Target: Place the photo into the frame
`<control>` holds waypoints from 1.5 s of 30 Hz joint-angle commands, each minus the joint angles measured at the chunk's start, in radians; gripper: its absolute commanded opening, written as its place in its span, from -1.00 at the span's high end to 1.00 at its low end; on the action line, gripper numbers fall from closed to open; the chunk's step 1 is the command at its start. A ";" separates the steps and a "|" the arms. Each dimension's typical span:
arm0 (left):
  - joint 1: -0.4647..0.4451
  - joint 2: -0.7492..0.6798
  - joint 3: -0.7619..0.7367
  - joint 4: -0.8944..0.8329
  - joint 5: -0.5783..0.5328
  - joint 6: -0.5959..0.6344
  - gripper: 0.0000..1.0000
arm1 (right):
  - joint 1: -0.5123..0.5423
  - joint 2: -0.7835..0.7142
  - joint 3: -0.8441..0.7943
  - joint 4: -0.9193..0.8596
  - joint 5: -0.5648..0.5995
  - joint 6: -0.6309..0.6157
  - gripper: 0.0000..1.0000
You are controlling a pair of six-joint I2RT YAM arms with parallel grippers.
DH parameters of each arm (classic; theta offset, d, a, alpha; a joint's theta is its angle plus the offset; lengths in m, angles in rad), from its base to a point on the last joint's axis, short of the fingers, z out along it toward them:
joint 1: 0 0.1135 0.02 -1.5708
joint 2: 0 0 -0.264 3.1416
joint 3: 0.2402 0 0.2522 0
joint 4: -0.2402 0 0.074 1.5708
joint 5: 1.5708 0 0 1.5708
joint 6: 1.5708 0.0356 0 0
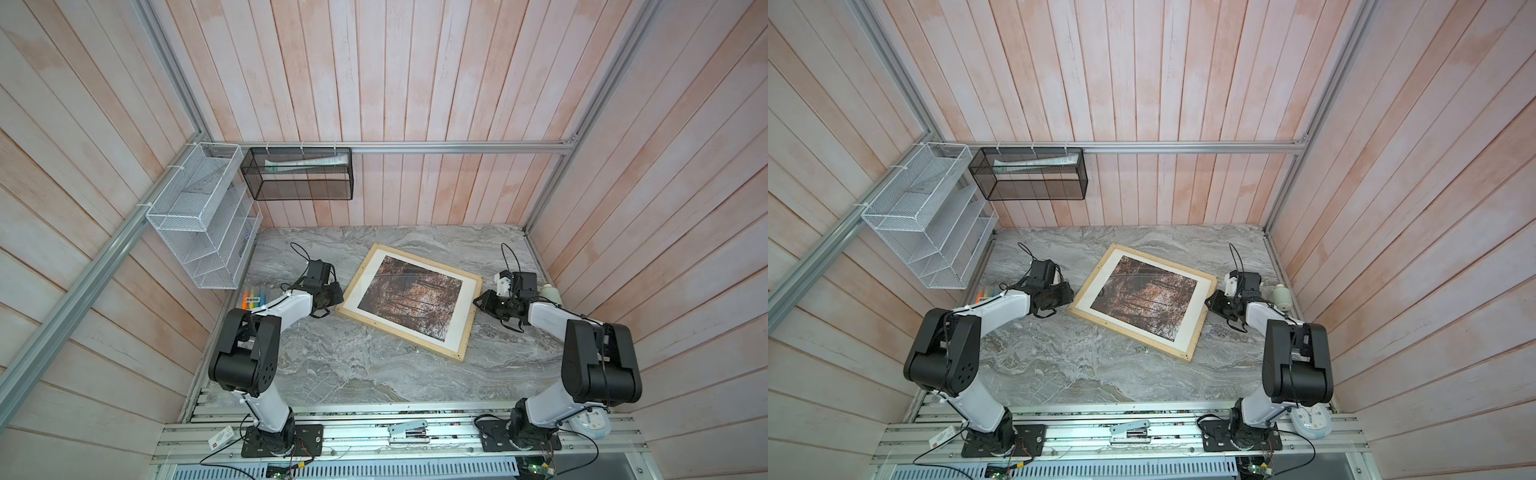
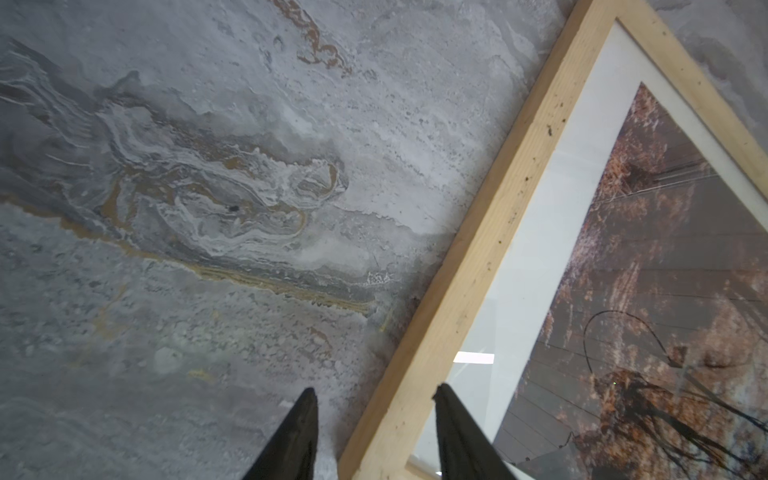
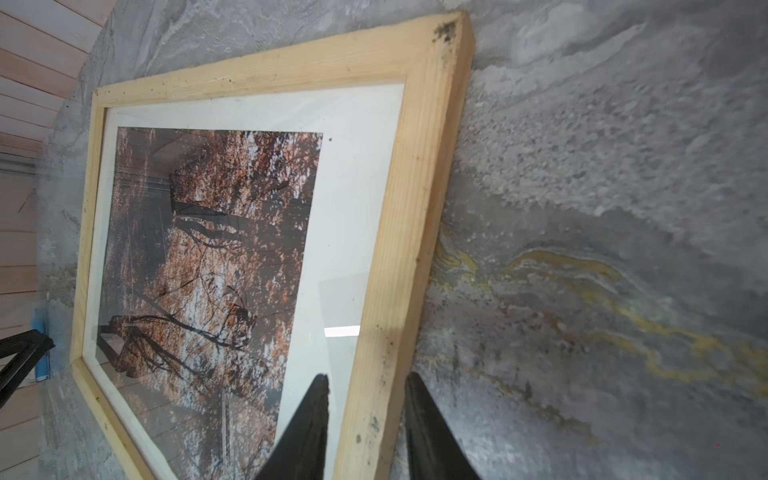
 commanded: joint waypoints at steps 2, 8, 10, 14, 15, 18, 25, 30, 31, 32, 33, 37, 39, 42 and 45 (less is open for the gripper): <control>0.017 0.050 0.023 0.045 0.082 0.032 0.04 | -0.004 0.004 -0.008 0.015 -0.010 -0.013 0.33; 0.017 0.068 0.026 0.049 0.089 0.038 0.04 | -0.004 0.010 -0.016 0.018 -0.006 -0.010 0.33; 0.017 0.067 0.025 0.051 0.093 0.039 0.05 | -0.003 0.018 -0.015 0.015 -0.001 -0.007 0.33; 0.017 0.074 0.024 0.055 0.113 0.041 0.10 | -0.003 0.036 -0.017 0.024 0.017 -0.003 0.34; 0.017 0.077 0.023 0.053 0.113 0.043 0.11 | -0.004 0.038 -0.022 0.035 0.021 -0.003 0.34; 0.017 0.081 0.015 0.057 0.121 0.044 0.13 | -0.004 0.052 -0.023 0.051 0.027 0.002 0.34; 0.017 0.068 -0.009 0.058 0.135 0.045 0.25 | -0.003 0.119 -0.011 0.101 -0.024 0.015 0.40; 0.010 0.039 -0.054 0.071 0.164 0.038 0.33 | 0.004 0.159 0.012 0.125 -0.057 0.019 0.48; 0.007 0.034 -0.065 0.073 0.165 0.037 0.34 | 0.009 0.166 0.017 0.130 -0.062 0.022 0.49; 0.003 0.028 -0.073 0.073 0.163 0.036 0.34 | 0.014 0.173 0.024 0.131 -0.064 0.024 0.49; -0.001 0.022 -0.081 0.073 0.161 0.034 0.35 | 0.024 0.182 0.035 0.131 -0.063 0.024 0.50; -0.013 0.006 -0.108 0.077 0.161 0.025 0.38 | 0.055 0.212 0.069 0.133 -0.057 0.029 0.51; -0.021 0.001 -0.122 0.082 0.161 0.017 0.40 | 0.066 0.225 0.088 0.133 -0.057 0.033 0.51; -0.043 -0.011 -0.150 0.091 0.153 0.000 0.40 | 0.077 0.246 0.123 0.130 -0.054 0.035 0.51; -0.072 -0.021 -0.180 0.100 0.144 -0.019 0.40 | 0.082 0.272 0.164 0.120 -0.055 0.035 0.51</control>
